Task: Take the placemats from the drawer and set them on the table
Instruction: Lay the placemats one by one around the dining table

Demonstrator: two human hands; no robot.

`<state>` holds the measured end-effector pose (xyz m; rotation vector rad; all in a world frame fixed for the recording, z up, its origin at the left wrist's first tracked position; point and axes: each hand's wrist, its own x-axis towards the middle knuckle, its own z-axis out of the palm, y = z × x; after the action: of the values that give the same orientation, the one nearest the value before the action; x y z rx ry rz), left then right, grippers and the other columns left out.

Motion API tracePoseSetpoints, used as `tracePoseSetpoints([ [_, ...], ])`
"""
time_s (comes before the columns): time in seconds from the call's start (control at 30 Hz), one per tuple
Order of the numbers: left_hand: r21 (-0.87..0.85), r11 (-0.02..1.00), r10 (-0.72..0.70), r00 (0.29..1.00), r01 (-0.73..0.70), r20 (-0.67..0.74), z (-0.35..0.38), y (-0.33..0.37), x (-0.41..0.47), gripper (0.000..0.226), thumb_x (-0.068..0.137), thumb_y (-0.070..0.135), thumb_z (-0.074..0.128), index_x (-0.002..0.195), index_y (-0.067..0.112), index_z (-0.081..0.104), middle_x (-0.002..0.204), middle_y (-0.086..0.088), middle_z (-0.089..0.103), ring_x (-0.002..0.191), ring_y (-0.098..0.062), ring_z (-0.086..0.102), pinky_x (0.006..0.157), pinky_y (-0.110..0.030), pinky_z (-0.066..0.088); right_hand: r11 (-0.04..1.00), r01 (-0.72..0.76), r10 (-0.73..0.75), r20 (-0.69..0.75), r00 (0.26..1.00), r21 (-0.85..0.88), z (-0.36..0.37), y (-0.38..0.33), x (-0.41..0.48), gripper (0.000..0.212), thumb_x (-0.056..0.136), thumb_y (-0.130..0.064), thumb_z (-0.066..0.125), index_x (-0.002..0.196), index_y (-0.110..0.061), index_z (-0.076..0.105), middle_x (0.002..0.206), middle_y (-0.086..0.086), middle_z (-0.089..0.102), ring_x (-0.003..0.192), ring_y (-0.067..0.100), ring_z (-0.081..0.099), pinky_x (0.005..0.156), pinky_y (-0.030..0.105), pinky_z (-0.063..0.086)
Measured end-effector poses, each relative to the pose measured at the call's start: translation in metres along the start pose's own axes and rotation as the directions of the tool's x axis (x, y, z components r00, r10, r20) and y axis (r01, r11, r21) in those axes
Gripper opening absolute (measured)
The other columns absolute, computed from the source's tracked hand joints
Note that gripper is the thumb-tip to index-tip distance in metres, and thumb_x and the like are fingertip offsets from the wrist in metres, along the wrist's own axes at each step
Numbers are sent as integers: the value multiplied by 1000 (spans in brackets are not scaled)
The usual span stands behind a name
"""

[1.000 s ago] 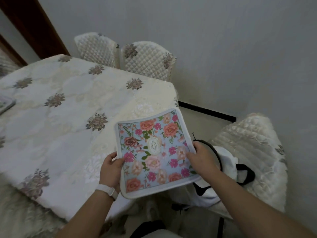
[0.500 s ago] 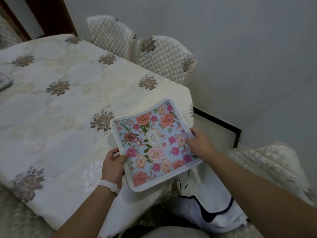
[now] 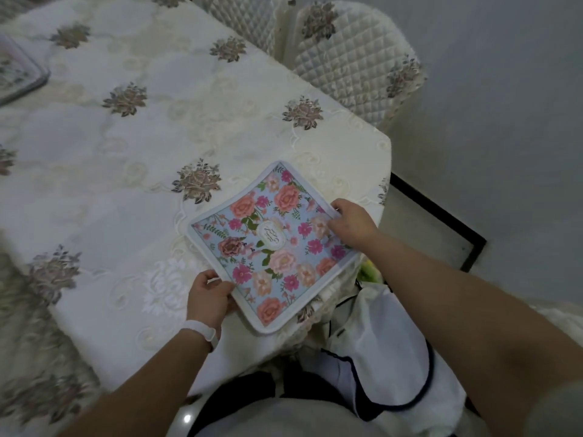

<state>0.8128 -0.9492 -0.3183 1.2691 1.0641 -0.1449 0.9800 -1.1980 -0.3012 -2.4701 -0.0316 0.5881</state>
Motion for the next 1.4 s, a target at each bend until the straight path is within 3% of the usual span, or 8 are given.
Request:
tracePoseSetpoints([
  [0.43,150,985,-78,996,85,-49,-10,-18,9,15,89,4,64,100,5,55,90,-21,71,64,-24,64,58,-33,52,997,-13,15,24,1000,-80,12,17,33,11,92,-23,56,103,-24,55,74,-4,58,62,20,59,53,30,44],
  [0.63,151,989,-1,998,10,-63,-19,-9,18,11,92,8,62,100,11,55,91,-16,70,67,-22,64,57,-31,51,994,-38,38,-3,999,-101,21,25,30,35,94,-29,58,124,-13,51,92,4,61,78,26,60,66,37,49],
  [0.83,186,982,21,999,-13,-44,-20,-5,25,7,94,8,57,98,13,56,94,-18,70,68,-23,65,58,-31,51,995,-69,67,-28,997,-66,29,25,29,31,92,-23,58,120,-10,54,105,9,63,84,27,57,70,35,44],
  [0.97,317,939,176,978,-133,-111,-25,1,25,18,91,5,53,103,17,60,103,-8,66,86,-24,65,69,-34,52,924,96,-186,-215,959,-370,39,25,26,39,91,-25,58,128,-10,55,118,13,58,107,34,56,91,45,41],
  [1.03,388,895,284,951,-219,-119,-24,8,25,21,90,6,53,106,19,59,108,-4,62,93,-23,62,73,-34,51,863,251,-346,-152,926,-438,48,21,23,41,92,-28,54,130,-11,55,124,12,57,112,32,55,99,47,38],
  [1.13,540,716,458,881,-443,116,-14,17,35,24,90,10,58,112,20,58,114,1,56,107,-21,55,86,-36,51,744,448,-469,89,879,-497,68,10,19,51,93,-40,45,138,-16,48,146,12,47,133,30,44,114,50,28],
  [1.3,724,-44,425,643,-689,637,9,11,85,59,91,45,50,140,13,48,150,-11,42,140,-29,34,114,-46,25,628,610,-516,329,791,-482,108,-20,22,62,99,-52,28,153,-22,29,164,6,18,151,27,14,120,50,6],
  [1.4,681,-180,346,602,-710,720,18,17,112,68,93,53,37,148,14,38,157,-7,30,147,-24,22,117,-50,18,620,612,-508,344,790,-490,121,-35,38,67,100,-56,25,157,-21,17,165,1,9,152,23,4,122,51,3],
])
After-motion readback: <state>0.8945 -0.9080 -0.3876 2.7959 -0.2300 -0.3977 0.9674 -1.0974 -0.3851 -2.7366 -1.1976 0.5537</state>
